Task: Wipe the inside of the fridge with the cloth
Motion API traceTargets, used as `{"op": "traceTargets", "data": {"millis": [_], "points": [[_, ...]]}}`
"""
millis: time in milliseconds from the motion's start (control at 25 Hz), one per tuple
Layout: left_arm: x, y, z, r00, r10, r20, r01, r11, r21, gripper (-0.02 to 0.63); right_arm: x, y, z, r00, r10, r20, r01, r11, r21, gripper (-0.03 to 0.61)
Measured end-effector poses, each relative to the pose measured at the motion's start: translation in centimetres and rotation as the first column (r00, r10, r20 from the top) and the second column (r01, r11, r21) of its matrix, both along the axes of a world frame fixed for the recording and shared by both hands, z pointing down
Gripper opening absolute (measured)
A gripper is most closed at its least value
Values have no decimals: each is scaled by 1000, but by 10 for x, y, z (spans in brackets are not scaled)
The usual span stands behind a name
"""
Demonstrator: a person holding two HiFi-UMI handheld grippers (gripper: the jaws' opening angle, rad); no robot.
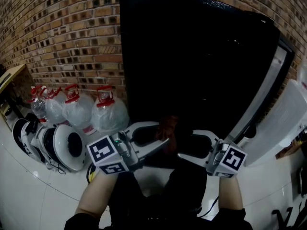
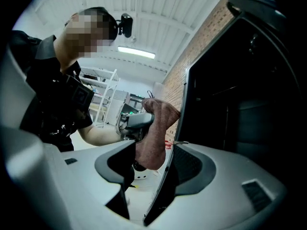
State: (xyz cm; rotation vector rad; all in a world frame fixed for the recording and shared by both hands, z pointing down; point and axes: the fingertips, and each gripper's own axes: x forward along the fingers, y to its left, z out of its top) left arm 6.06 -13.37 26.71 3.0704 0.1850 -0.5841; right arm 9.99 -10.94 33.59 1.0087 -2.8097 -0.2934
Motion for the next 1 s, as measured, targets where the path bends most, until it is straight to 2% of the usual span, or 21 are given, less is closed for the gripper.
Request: {"op": "traceTargets", "data": {"millis": [120, 240, 280, 440, 520, 680, 840, 1000], "points": [[3, -3, -6, 999, -19, -28, 20, 1000, 13, 140, 15, 14, -10, 999, 4, 54, -6, 1000, 27, 253], [8, -8, -9, 998, -66, -18, 67, 998, 20, 140, 23, 30, -13, 989, -6, 144, 1, 999, 39, 253], [12, -11, -11, 997, -78, -19, 78, 997, 26, 140, 27, 34, -13, 987, -10, 161, 2, 999, 51, 233], [37, -18, -25, 997, -56, -45, 57, 998, 23, 140, 51, 45, -6, 982, 14, 190, -30, 996, 83, 215], [54, -24, -34, 997, -57, -45, 59, 998, 29, 140, 63, 55, -1, 975, 42, 216, -58, 996, 70, 193], [99, -37, -61, 993, -112, -30, 115, 987, 111, 140, 86, 68, 8, 965, 109, 238, -124, 991, 49, 193], [147, -39, -77, 997, -79, -20, 81, 982, 172, 140, 107, 82, 14, 942, 182, 281, -197, 980, 23, 193], [184, -47, -84, 997, -68, -24, 71, 981, 179, 140, 126, 88, 18, 919, 212, 332, -229, 973, 10, 193]]}}
